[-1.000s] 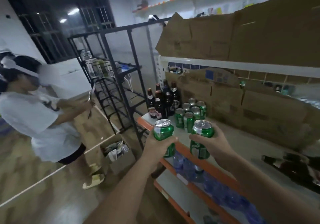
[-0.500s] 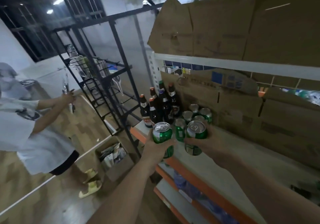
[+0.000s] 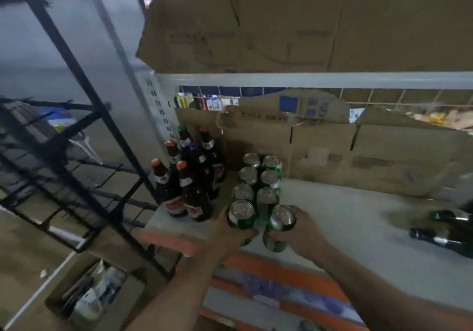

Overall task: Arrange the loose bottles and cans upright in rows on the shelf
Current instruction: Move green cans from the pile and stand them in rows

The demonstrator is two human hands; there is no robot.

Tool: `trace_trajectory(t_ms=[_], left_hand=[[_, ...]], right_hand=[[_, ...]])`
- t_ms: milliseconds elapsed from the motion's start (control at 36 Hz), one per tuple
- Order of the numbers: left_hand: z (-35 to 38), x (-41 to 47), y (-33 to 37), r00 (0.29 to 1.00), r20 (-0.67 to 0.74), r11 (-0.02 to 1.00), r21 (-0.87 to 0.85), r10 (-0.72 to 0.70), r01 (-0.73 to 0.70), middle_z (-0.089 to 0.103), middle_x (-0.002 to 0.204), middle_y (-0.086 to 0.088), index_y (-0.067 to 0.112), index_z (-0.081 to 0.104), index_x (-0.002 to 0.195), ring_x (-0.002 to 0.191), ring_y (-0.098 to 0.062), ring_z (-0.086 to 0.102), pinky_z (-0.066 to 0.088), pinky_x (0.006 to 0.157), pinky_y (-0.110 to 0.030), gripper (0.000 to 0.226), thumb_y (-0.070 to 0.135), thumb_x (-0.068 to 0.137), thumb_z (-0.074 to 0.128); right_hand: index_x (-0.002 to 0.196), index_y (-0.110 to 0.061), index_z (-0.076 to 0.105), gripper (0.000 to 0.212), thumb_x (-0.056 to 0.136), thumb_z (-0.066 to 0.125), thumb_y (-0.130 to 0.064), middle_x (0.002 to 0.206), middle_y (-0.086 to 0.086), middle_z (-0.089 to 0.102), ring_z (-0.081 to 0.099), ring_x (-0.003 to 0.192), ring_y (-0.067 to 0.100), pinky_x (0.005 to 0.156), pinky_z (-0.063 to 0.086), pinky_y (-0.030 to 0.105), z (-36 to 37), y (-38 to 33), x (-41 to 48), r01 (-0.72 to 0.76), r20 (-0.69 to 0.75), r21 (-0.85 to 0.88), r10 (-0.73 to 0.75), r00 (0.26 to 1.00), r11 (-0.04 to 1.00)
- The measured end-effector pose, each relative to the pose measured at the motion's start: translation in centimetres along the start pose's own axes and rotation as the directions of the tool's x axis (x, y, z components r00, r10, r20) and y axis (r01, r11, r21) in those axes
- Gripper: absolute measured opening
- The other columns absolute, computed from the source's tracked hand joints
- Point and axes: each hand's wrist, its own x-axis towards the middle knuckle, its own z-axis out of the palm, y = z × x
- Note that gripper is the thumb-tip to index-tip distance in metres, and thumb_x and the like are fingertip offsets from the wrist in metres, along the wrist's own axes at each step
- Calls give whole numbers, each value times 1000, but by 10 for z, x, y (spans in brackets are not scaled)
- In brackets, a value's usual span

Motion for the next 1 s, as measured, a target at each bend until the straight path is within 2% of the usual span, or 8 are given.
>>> trace_trajectory(t_ms=[111,222,278,389,528,694,833,1000], left_hand=[[-15,14,-14,992,121,999,2,43,-43,68,107,21,32,60,120,88,16,65,48,71,-7,62,8,72,91],[-21,20,-30,987,157,999,30,8,-13,65,104,24,44,60,106,91,11,59,49,76,-10,64,20,60,97],[-21,23,-35,989,148,999,53,4,-12,70,103,22,46,63,99,98,-1,67,55,88,-29,62,33,49,98],[-16,30,-38,983,168,994,71,71,-84,70,109,12,43,62,105,108,-16,68,54,93,-35,70,51,39,83],[-16,33,-36,979,186,996,20,79,-85,71,109,4,37,63,104,104,-19,68,56,95,-42,73,47,35,82],[-24,34,-30,965,254,997,31,63,-73,75,105,5,32,67,101,100,-11,70,58,92,-37,65,39,39,86],[-27,44,-35,941,337,997,52,38,-59,74,112,6,24,65,115,108,-15,68,57,96,-41,86,39,35,91],[-54,35,5,922,349,986,-56,167,-158,56,136,7,26,33,146,125,-14,56,48,108,-44,117,24,44,91]], right_hand=[[82,-28,62,35,71,90,-9,84,-4,69,64,78,13,63,47,14,30,-4,-4,-28,-143,-33,23,989,999],[69,-29,60,38,71,86,-1,65,-16,62,60,60,-14,51,40,3,55,-11,-5,-37,-227,-15,33,973,999],[69,-22,65,28,73,85,-3,62,-12,64,60,56,-15,49,40,5,63,-14,-2,-69,-238,-11,65,969,998],[76,-12,72,16,68,86,-17,68,1,74,68,59,2,57,58,31,72,-9,3,-130,-253,-62,111,961,990],[80,-10,74,19,69,88,-16,66,-3,73,64,54,-5,49,46,10,69,-16,2,-139,-211,-73,121,970,988],[81,-10,74,23,64,90,-13,73,4,77,70,62,8,57,55,23,67,-13,7,-135,-157,-47,127,979,990],[98,-12,72,57,49,95,-31,87,0,79,75,81,12,71,64,35,64,-4,11,-178,-100,3,178,979,984],[150,-20,27,115,62,100,-30,141,10,49,53,127,25,92,52,28,40,-16,-5,-293,-72,13,293,953,956]])
